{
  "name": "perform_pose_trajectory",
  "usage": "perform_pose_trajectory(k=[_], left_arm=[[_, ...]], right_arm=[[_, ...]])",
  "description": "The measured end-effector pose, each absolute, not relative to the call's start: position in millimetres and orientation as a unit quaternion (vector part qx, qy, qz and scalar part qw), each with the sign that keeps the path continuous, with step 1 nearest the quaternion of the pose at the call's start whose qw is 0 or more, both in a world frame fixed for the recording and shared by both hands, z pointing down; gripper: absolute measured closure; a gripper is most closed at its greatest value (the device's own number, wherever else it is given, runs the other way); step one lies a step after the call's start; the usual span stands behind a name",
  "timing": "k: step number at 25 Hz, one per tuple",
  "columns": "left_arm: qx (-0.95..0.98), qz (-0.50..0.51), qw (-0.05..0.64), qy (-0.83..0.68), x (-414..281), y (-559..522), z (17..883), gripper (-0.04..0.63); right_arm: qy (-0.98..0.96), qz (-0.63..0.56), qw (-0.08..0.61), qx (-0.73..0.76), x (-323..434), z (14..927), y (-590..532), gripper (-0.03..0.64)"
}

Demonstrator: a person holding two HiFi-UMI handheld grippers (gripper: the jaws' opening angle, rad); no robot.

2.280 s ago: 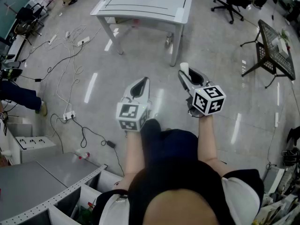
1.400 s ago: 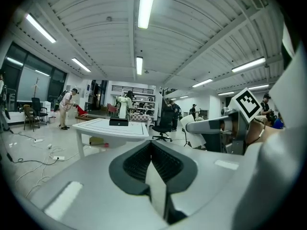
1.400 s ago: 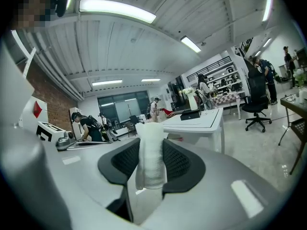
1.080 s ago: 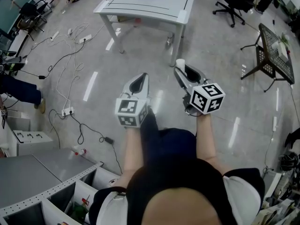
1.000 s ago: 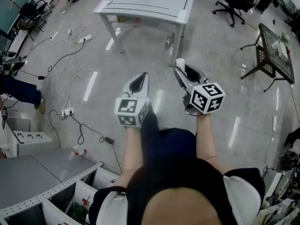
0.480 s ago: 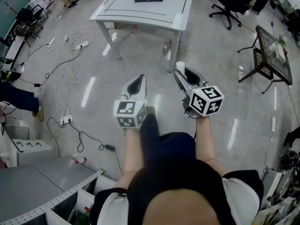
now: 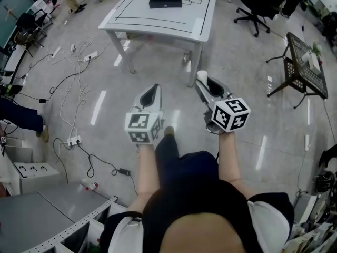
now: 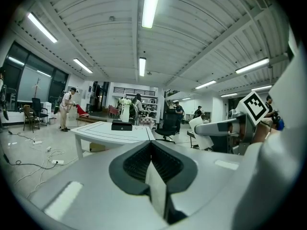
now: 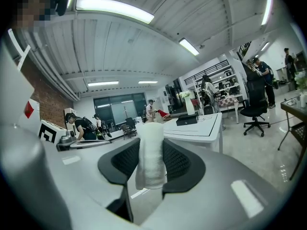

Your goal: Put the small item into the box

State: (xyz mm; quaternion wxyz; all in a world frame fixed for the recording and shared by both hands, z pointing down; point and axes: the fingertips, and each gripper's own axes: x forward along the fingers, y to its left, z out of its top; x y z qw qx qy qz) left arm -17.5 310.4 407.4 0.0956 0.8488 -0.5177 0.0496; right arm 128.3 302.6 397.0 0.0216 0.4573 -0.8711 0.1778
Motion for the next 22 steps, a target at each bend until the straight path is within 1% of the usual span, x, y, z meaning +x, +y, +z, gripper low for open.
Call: perform_pose_trajectory(k=[13,22], left_arm=[[0.85,0.064,0.101,-0.513,-23.1,259.1,410.4,0.588],[0.857,0.065,0.106,-0.5,-34.0,204.7,411.3,0.588]], right_arm=[[-0.869,0.196,0.021,0.454,118.0,404.3,250.2,0.476],[-0.864,0.202,0.025,0.461,105.9,404.2,201.5,0.476]])
